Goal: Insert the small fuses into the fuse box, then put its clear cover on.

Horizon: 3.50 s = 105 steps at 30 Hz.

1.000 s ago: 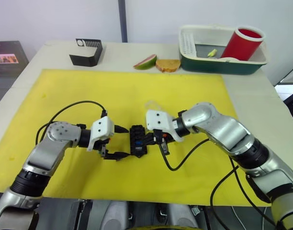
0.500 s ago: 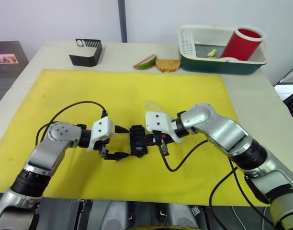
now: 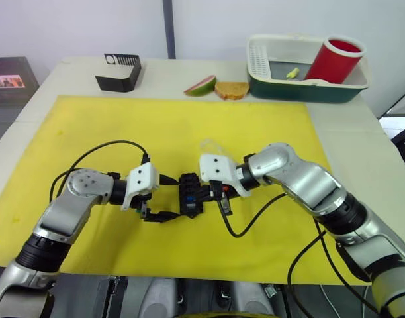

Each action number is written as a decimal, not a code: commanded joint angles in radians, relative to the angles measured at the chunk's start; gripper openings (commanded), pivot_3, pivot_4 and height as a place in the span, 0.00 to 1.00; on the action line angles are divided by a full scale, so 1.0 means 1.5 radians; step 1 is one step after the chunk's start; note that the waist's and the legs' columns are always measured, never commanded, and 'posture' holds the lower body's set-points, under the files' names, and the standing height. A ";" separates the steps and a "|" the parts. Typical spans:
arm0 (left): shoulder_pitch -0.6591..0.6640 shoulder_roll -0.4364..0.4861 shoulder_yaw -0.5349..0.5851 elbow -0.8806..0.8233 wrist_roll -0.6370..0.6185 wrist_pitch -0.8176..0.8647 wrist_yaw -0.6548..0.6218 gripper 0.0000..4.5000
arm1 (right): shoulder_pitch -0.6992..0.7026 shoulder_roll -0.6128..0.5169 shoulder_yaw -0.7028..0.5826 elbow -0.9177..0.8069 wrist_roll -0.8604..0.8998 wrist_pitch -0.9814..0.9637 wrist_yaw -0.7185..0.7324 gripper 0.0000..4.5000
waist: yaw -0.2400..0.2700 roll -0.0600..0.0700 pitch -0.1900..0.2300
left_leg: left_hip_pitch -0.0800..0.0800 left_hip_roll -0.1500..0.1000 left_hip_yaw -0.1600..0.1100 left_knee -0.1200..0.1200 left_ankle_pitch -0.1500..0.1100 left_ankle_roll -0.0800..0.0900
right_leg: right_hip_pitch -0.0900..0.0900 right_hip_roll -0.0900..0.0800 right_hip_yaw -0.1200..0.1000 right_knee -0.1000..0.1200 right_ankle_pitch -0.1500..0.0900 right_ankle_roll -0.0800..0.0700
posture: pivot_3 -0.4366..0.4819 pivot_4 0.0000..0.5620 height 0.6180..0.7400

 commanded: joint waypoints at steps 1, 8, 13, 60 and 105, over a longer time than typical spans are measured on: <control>-0.007 0.000 0.005 -0.008 0.001 -0.012 0.000 0.99 | -0.021 0.002 -0.031 -0.019 0.009 0.007 0.003 0.00 | 0.000 0.000 0.000 | 0.000 0.000 0.000 0.000 0.000 0.000 | 0.000 0.000 0.000 0.000 0.000 0.000 | 0.48 0.27 1.00; -0.008 -0.002 0.005 -0.007 0.004 -0.013 0.000 0.99 | -0.025 0.003 -0.035 -0.018 0.009 0.014 0.003 0.00 | 0.000 0.000 0.000 | 0.000 0.000 0.000 0.000 0.000 0.000 | 0.000 0.000 0.000 0.000 0.000 0.000 | 0.48 0.27 1.00; -0.008 -0.002 0.006 -0.009 0.004 -0.012 0.000 0.99 | -0.016 0.001 -0.029 -0.021 0.010 0.017 0.006 0.00 | 0.000 0.000 0.000 | 0.000 0.000 0.000 0.000 0.000 0.000 | 0.000 0.000 0.000 0.000 0.000 0.000 | 0.48 0.27 1.00; -0.004 -0.005 0.003 -0.019 0.005 -0.005 0.008 0.99 | -0.001 0.012 -0.004 -0.007 -0.014 0.018 -0.005 0.00 | 0.000 0.000 0.000 | 0.000 0.000 0.000 0.000 0.000 0.000 | 0.000 0.000 0.000 0.000 0.000 0.000 | 0.48 0.27 1.00; 0.002 -0.004 -0.004 -0.023 0.013 -0.011 0.009 0.99 | -0.012 0.005 0.008 -0.019 -0.014 0.050 -0.007 0.00 | 0.000 0.000 0.000 | 0.000 0.000 0.000 0.000 0.000 0.000 | 0.000 0.000 0.000 0.000 0.000 0.000 | 0.48 0.27 1.00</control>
